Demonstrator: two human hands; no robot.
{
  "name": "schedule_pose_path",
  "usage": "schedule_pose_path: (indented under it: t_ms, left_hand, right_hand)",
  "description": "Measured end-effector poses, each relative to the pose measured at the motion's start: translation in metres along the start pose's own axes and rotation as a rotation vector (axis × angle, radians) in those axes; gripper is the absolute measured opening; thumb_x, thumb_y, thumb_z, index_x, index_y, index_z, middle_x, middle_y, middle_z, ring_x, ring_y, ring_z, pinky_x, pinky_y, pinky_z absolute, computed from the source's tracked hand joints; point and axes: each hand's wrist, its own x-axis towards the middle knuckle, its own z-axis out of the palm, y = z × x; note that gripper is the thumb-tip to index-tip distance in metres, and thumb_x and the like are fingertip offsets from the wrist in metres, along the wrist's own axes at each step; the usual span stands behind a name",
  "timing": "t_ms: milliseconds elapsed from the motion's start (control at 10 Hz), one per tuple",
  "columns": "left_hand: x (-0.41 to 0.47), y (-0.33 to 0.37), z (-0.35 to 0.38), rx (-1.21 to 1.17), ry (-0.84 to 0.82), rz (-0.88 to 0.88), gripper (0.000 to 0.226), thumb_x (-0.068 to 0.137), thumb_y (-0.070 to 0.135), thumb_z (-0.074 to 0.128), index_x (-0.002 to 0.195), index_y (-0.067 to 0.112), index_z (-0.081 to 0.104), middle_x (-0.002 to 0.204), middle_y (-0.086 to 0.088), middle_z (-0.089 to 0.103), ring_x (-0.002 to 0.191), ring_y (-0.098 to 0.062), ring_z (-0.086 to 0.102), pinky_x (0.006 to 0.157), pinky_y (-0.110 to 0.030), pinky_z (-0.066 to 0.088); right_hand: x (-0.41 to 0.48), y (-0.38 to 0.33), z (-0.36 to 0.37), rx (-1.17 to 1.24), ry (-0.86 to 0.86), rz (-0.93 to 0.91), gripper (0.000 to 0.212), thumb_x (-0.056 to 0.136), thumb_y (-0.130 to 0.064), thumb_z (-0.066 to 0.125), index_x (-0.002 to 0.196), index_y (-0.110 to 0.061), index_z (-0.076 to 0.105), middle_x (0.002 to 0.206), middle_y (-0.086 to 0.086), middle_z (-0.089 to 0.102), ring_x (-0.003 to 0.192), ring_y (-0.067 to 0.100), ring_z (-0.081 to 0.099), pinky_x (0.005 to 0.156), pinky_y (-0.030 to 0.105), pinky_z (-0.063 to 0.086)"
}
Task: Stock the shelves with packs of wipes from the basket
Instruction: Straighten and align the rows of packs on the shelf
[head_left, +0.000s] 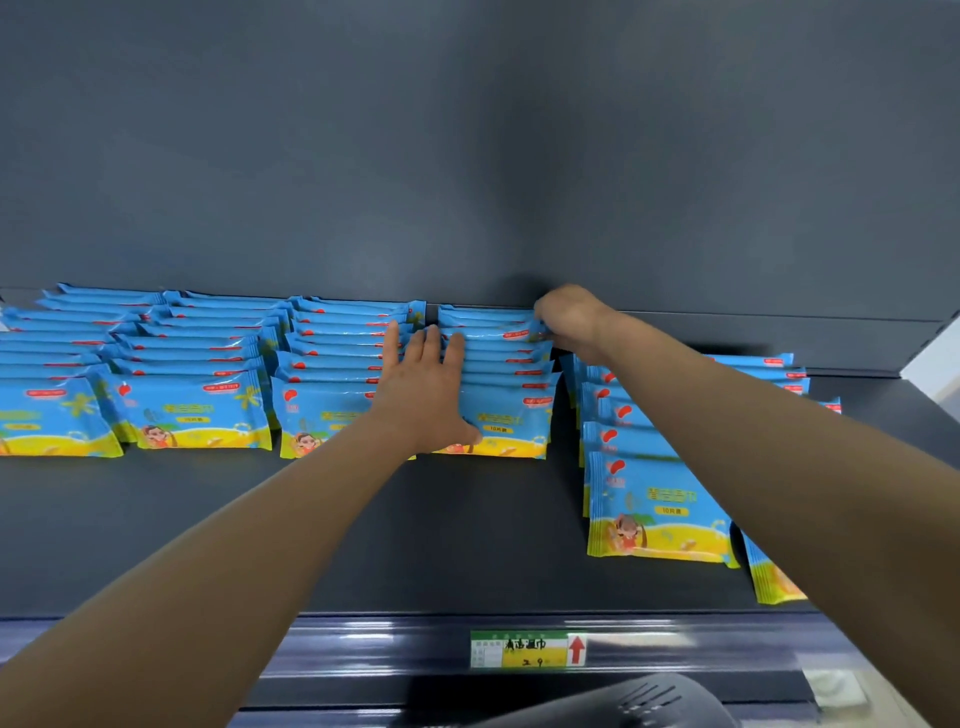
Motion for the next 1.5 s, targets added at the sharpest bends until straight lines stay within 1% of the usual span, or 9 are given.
schedule_pose_path:
  t_ms: [100,200,300,700,800,900,1100,1300,1500]
  left_hand:
    - [0.001,-0.001,-0.002,-0.009,-0.004,0.002,0.113,0.065,0.072,0.057,0.147,0.013,0.004,0.154,-0.011,0.013,0.143,-0.025,0.010,0.109,-0.050,-0.018]
    - [0.002,-0.003,-0.003,-0.014,-0.017,0.001,0.115,0.065,0.073,0.057,0.148,0.013,0.003,0.156,-0.008,0.011,0.144,-0.022,0.009,0.109,-0.050,-0.018]
    - [0.001,-0.002,-0.005,0.021,0.001,-0.005,0.115,0.065,0.075,0.054,0.148,0.013,0.003,0.156,-0.007,0.012,0.144,-0.026,0.008,0.110,-0.051,-0.016]
    - [-0.008,0.011,0.000,0.096,0.080,-0.021,0.103,0.076,0.069,0.046,0.147,0.008,0.004,0.155,-0.015,0.009,0.142,-0.032,0.011,0.111,-0.050,-0.014]
    - [-0.013,0.008,0.002,0.069,0.071,-0.062,0.108,0.074,0.074,0.045,0.147,0.008,0.000,0.156,-0.013,0.006,0.143,-0.030,0.006,0.110,-0.051,-0.016]
    - [-0.020,0.000,0.002,0.087,0.118,-0.088,0.111,0.072,0.076,0.045,0.147,0.006,0.003,0.155,-0.012,0.012,0.143,-0.030,0.007,0.111,-0.052,-0.013]
    - [-0.031,0.002,0.002,0.022,0.177,-0.164,0.097,0.072,0.074,0.050,0.140,0.009,0.026,0.149,-0.009,0.027,0.141,-0.031,0.012,0.113,-0.050,-0.008]
    - [-0.031,0.001,0.006,-0.015,0.164,-0.207,0.101,0.067,0.076,0.052,0.140,0.010,0.029,0.149,-0.008,0.025,0.141,-0.031,0.010,0.113,-0.051,-0.008]
    - [-0.028,0.000,0.007,-0.077,0.158,-0.209,0.103,0.065,0.072,0.060,0.141,0.010,0.026,0.151,-0.007,0.020,0.142,-0.031,0.005,0.113,-0.052,-0.008]
  right_hand:
    - [0.001,0.004,0.001,0.189,-0.067,0.024,0.012,0.091,-0.008,0.047,0.086,-0.002,0.055,0.088,0.012,0.059,0.080,0.021,0.058,0.073,0.028,0.050]
    - [0.000,0.005,0.004,0.078,-0.078,-0.024,0.044,0.089,-0.024,0.062,0.124,0.000,0.052,0.125,0.012,0.057,0.111,0.024,0.056,0.092,0.030,0.045]
    - [0.005,0.009,0.009,-0.105,0.022,-0.075,0.054,0.089,-0.011,0.061,0.138,-0.002,0.039,0.139,0.013,0.046,0.126,0.027,0.046,0.102,0.030,0.041]
    - [-0.007,0.002,0.016,0.133,-0.030,0.016,0.039,0.096,-0.001,0.032,0.134,0.010,0.037,0.138,0.029,0.041,0.126,0.040,0.043,0.094,0.039,0.043]
    - [-0.010,0.005,0.009,0.136,0.006,0.025,0.039,0.097,0.000,0.029,0.134,0.012,0.036,0.133,0.028,0.045,0.104,0.026,0.048,0.069,0.026,0.041]
    - [-0.026,0.006,-0.001,-0.050,0.004,0.024,0.029,0.095,0.000,0.038,0.120,0.007,0.051,0.091,0.013,0.051,0.091,0.018,0.043,0.057,0.022,0.036]
    - [-0.033,0.011,0.007,-0.020,0.022,-0.010,0.032,0.092,-0.015,0.050,0.115,0.005,0.058,0.115,0.021,0.062,0.105,0.032,0.061,0.093,0.040,0.050]
    - [-0.036,0.018,0.001,-0.015,0.054,0.028,0.011,0.093,-0.010,0.047,0.094,-0.003,0.055,0.086,0.008,0.056,0.082,0.021,0.058,0.063,0.025,0.051]
    - [-0.046,0.019,0.002,0.110,-0.049,0.086,0.025,0.093,-0.005,0.049,0.115,0.004,0.055,0.112,0.019,0.063,0.099,0.029,0.065,0.085,0.039,0.056]
